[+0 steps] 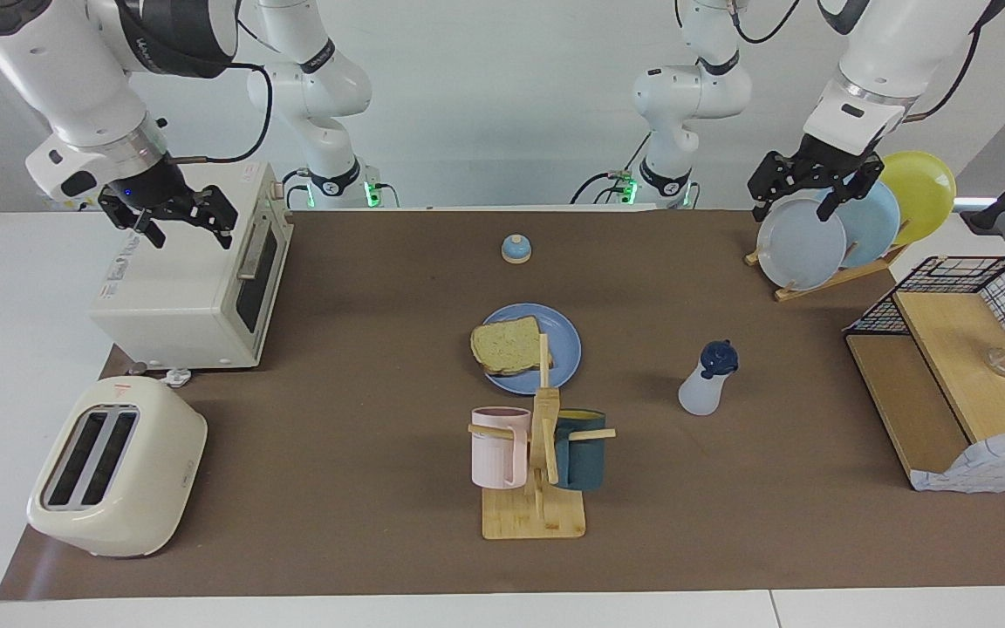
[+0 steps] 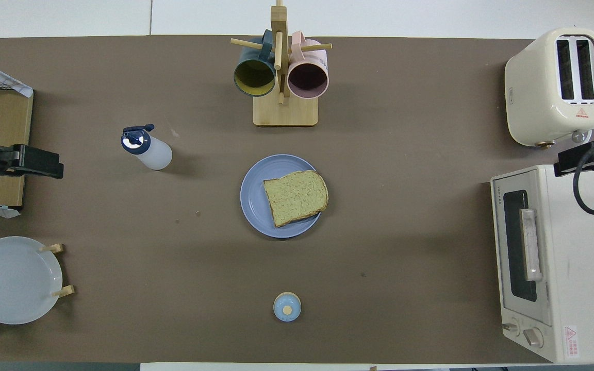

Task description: Put bread on plate and add seasoning

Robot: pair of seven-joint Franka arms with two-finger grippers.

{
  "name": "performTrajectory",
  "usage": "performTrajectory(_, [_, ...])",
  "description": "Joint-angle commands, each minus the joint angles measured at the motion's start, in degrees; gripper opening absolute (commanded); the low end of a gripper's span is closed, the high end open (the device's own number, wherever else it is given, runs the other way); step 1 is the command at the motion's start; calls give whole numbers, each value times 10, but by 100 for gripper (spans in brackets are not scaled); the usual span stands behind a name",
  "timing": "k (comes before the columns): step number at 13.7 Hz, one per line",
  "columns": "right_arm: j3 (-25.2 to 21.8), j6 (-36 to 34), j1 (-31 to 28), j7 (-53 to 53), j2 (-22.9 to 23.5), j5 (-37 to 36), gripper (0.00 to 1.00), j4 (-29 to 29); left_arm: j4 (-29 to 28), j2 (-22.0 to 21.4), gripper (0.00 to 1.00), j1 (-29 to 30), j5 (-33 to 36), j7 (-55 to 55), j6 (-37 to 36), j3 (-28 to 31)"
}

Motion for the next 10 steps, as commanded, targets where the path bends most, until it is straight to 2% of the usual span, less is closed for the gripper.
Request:
performTrajectory(1, [2,6,-4,-14,-5,-1,100,-8,-7,-5,100,8,-2,10,-1,-5])
performTrajectory(10, [2,6,-4,-14,-5,-1,100,-8,-6,-5,100,8,-2,10,-10,-3])
